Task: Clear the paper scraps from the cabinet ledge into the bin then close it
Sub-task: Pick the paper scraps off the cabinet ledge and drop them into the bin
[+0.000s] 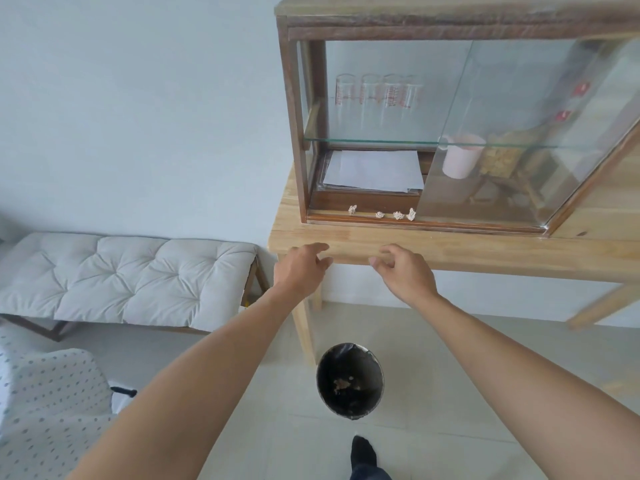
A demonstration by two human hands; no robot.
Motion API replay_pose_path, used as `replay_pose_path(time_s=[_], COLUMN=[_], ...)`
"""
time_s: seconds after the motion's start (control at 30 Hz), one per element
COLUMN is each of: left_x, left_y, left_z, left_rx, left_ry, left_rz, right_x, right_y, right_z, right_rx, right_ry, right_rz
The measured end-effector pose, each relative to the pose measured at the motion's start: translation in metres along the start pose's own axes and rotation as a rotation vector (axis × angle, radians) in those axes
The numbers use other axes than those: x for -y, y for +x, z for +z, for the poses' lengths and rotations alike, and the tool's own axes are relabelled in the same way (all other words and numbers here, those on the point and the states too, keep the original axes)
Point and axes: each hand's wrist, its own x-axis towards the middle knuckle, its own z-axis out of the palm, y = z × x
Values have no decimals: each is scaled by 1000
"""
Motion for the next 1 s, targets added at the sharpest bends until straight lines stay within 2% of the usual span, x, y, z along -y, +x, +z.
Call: replay_pose_path(time_s=[0.6, 1.0], left_x=[-41, -54], left_y=[102, 121], left_z=[-9, 15], left_rx=[-57, -59], left_ry=[-80, -51], left_rz=[27, 46], right_x=[10, -1], right_y=[95, 110], right_z=[-18, -6], right_rx=[-75, -64], right_ry=[35, 1], right_rz=[-3, -52])
